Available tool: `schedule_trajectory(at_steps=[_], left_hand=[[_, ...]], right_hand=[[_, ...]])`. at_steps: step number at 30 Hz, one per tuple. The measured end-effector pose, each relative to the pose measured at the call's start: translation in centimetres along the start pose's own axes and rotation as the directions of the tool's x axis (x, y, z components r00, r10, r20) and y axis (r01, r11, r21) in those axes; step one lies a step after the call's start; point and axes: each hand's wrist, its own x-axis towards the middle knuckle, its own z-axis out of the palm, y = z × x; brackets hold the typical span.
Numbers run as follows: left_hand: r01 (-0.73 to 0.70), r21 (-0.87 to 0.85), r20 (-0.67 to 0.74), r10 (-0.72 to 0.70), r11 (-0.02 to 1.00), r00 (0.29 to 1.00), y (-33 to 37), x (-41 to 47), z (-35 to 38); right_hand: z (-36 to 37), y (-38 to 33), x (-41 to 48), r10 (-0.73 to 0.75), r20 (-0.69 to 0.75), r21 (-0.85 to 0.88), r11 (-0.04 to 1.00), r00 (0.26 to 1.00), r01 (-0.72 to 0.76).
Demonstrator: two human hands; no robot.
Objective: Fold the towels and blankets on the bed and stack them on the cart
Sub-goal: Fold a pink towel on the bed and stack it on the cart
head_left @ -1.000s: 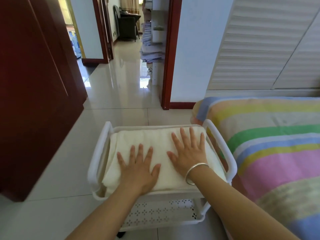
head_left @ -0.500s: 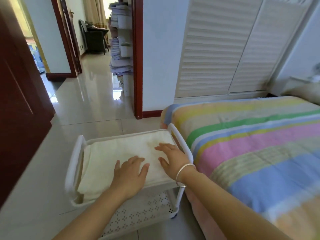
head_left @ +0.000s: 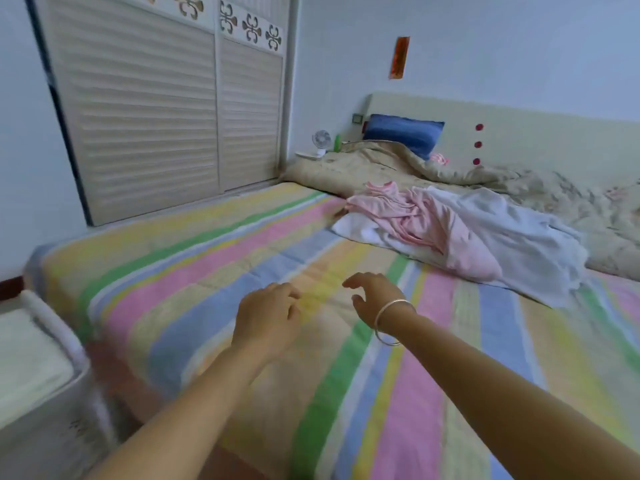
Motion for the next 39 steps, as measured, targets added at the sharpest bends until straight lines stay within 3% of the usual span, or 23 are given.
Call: schedule_trajectory(at_steps=[3,5,8,11,16,19,23,27,29,34,37,39], left_hand=[[-0.164,-0.002,0.164,0.162,0.986,0.973,5.7,2.7,4.8],[-0.274,0.029,0.326,0.25,0.961,0.912,9.1,4.4,8.3],[-0.319,0.019,0.439,0.278,0.948,0.854,13.4,7.4,13.5],[-0.281,0.035,0.494,0.228,0.959,0.839,14.8,10.1,16.4],[-0.262,0.348,0.662,-0.038,0.9,0.749,13.1,14.0,21.3],[-0.308,0.386,0.711,-0.068,0.869,0.7,12.6,14.8,22.3],[-0.385,0.399,0.733,-0.038,0.833,0.679,13.0,15.6,22.4],[-0.403,0.446,0.72,-0.053,0.8,0.692,12.8,14.7,23.3],[-0.401,0.456,0.71,-0.053,0.794,0.702,12.5,14.6,23.6],[-0.375,0.458,0.693,-0.06,0.806,0.718,12.4,14.5,23.6],[-0.356,0.452,0.694,-0.072,0.818,0.716,12.8,13.8,23.4],[-0.364,0.454,0.695,-0.068,0.813,0.715,13.2,13.4,23.3]], right_hand=[[-2.5,8.7,-0.8,0.18,-0.026,-0.055,0.982,0.983,-0.181],[-3.3,13.6,-1.2,0.272,-0.02,-0.078,0.959,0.962,-0.273],[-4.2,20.4,-0.6,0.394,-0.03,-0.099,0.913,0.919,-0.395],[-4.4,24.4,1.0,0.445,-0.068,-0.121,0.884,0.893,-0.45],[-3.0,29.6,5.9,0.519,-0.082,-0.131,0.84,0.851,-0.526],[-1.5,30.8,9.5,0.525,-0.067,-0.175,0.831,0.848,-0.528],[-0.7,32.1,13.7,0.643,-0.136,-0.082,0.751,0.754,-0.655],[0.3,33.3,15.5,0.562,-0.155,-0.26,0.771,0.813,-0.582],[0.8,33.6,15.8,0.548,-0.188,-0.265,0.771,0.815,-0.58],[0.5,33.7,15.5,0.603,-0.091,-0.141,0.78,0.792,-0.61],[0.5,34.4,14.5,0.58,-0.245,-0.049,0.793,0.777,-0.607],[0.2,34.5,13.5,0.579,-0.264,-0.027,0.795,0.772,-0.606]])
